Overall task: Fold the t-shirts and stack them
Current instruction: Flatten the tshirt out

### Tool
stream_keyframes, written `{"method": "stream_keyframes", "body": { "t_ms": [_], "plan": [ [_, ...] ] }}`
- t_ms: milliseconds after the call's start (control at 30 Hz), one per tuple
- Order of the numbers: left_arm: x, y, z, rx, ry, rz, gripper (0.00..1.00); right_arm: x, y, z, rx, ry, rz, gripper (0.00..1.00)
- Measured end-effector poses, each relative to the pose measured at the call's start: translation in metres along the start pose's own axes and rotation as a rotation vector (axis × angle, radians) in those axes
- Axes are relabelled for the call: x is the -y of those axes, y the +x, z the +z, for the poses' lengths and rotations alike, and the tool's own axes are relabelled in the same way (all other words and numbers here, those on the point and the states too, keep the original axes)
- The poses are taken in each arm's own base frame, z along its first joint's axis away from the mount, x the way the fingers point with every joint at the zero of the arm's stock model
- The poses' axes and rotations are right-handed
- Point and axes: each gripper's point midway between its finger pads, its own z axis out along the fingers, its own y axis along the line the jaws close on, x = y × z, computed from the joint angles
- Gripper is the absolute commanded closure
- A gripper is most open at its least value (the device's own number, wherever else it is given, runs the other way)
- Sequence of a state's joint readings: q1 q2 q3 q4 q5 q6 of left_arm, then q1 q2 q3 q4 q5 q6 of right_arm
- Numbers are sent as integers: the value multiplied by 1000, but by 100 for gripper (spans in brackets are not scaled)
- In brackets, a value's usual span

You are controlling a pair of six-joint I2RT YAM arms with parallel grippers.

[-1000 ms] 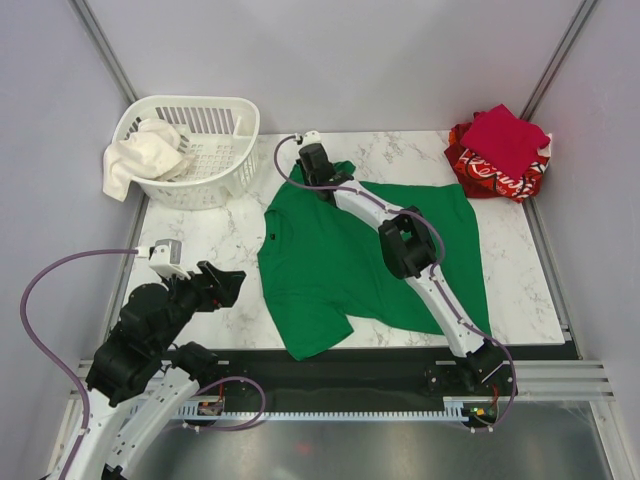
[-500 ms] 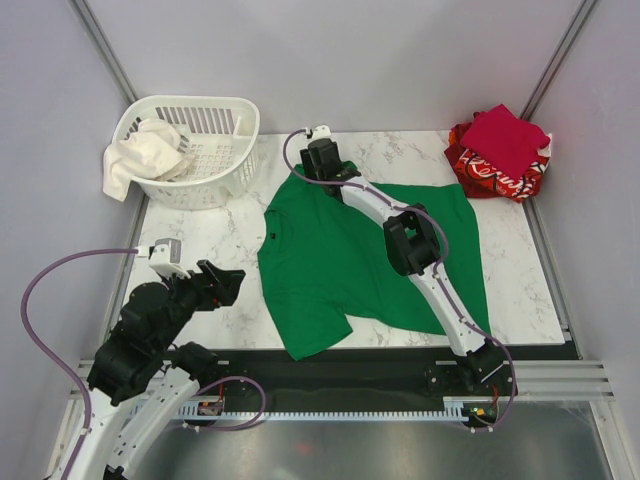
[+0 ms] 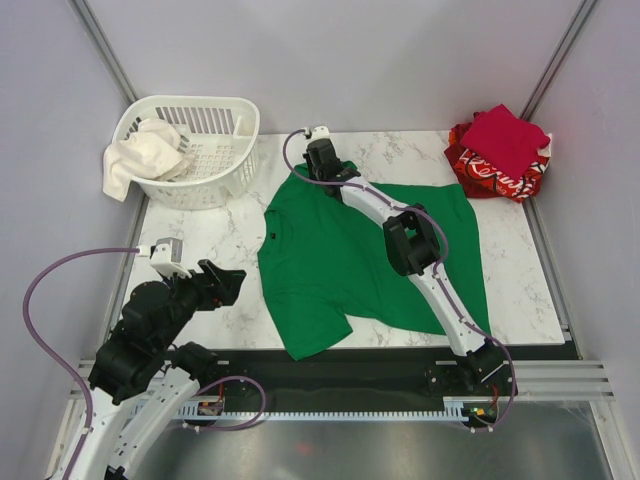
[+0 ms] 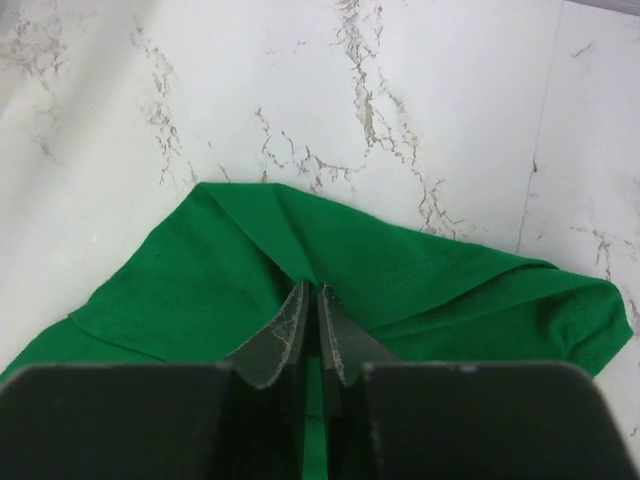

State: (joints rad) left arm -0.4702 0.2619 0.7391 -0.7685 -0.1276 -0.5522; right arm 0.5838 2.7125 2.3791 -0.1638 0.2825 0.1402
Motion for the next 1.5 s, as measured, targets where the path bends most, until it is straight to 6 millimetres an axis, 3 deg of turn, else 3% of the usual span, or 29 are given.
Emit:
{"method": "stream_keyframes", "body": {
  "t_ms": [33,100,267,400,467,500,533,633,733,833,900,967,1033,1200,1233,1333,1500],
  "plan": [
    [0,0,0,0,0,0,12,-1,0,0,-1,-4,5,95],
    [0,0,0,0,0,0,12,-1,2,1,-6,-16,11,100],
    [-1,0,0,1,-3,-1,12,-1,-2,3,12,-35,18,100],
    [-1,0,1,0,-4,0,12,-4,-26,7,108,-61,-9,99],
    [-1,1,1,0,-5,-1,12,-7,-46,11,191,-72,-11,30],
    [-1,0,1,0,-6,-1,12,-8,-57,13,240,-73,-16,8],
    [-1,0,1,1,-7,-1,12,-8,-67,14,288,-71,-26,2],
    [-2,0,1,3,-11,-2,12,-8,-89,17,409,-58,-52,2],
    [-3,0,1,2,-12,-2,12,-3,-94,21,482,-19,-74,2],
    [-3,1,1,1,-12,-2,12,4,-86,23,487,16,-86,8],
    [-3,1,1,2,-14,-3,12,6,-67,22,437,14,-102,11],
    [-4,0,1,4,-18,-4,12,10,-45,16,369,10,-102,22],
    [-4,0,1,6,-20,-5,13,12,-37,12,321,0,-79,33],
    [-6,-1,2,11,-30,-8,13,-2,-46,1,265,-101,3,52],
    [-6,-1,2,11,-30,-9,13,-7,-46,-2,256,-130,12,64],
    [-7,-2,2,12,-33,-10,13,-18,-45,-7,232,-206,36,83],
    [-7,-2,2,13,-33,-10,13,-40,-31,-13,165,-332,64,88]
  ]
}}
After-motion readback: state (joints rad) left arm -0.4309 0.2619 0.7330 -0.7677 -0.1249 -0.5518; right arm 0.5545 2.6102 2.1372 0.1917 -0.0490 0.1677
